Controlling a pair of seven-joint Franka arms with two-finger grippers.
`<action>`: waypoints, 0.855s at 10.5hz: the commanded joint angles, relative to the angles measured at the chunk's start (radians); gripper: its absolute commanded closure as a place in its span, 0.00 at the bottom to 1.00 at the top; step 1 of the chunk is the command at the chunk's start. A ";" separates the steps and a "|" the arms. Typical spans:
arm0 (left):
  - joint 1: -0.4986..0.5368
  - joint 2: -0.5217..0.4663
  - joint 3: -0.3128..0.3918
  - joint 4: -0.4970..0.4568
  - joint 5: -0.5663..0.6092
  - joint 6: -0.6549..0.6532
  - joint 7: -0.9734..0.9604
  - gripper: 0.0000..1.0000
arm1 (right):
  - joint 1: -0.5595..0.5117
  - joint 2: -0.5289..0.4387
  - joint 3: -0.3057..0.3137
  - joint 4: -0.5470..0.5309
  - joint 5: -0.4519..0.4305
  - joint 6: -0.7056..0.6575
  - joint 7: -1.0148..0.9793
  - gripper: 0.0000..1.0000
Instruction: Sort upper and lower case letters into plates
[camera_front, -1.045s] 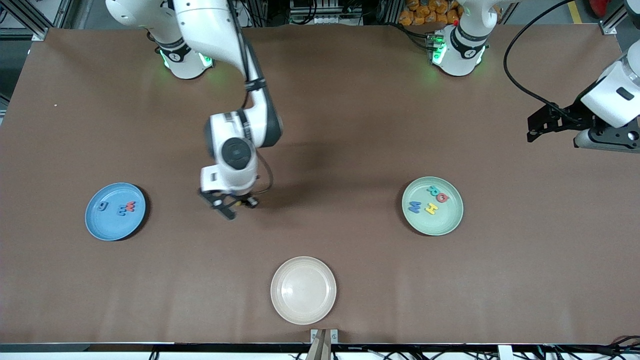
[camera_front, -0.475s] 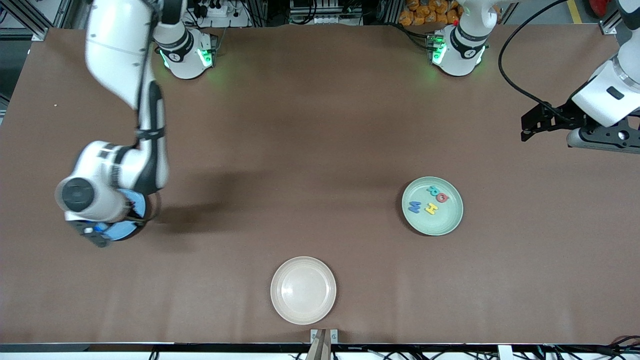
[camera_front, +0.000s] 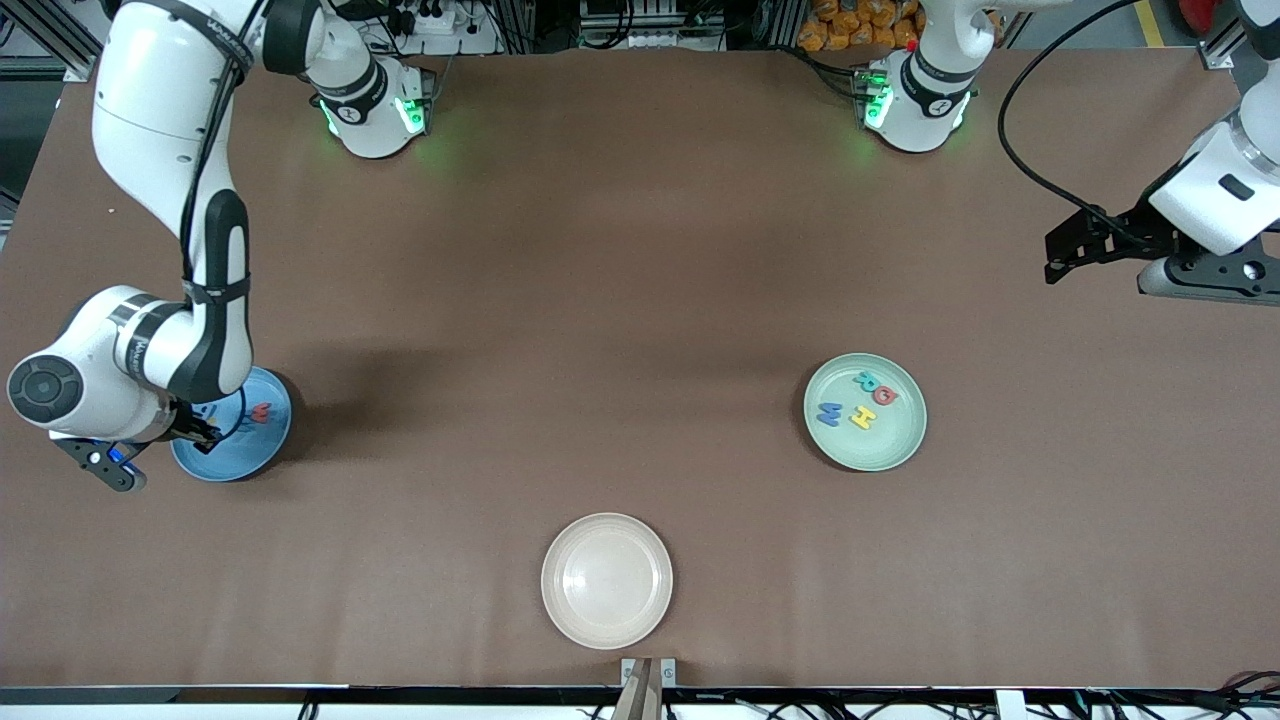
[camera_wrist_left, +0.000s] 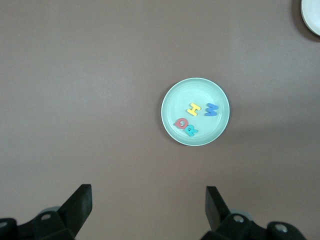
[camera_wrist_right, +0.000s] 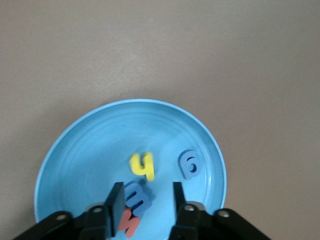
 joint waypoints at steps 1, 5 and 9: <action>-0.001 -0.028 0.009 -0.013 -0.017 -0.007 -0.009 0.00 | -0.011 -0.010 0.012 0.010 0.013 -0.009 -0.009 0.00; 0.001 -0.036 0.008 -0.019 -0.018 -0.009 -0.011 0.00 | -0.002 -0.085 0.001 0.016 0.014 -0.094 -0.220 0.00; 0.001 -0.042 0.008 -0.010 -0.006 -0.053 -0.012 0.00 | -0.214 -0.276 0.199 0.008 -0.002 -0.193 -0.278 0.00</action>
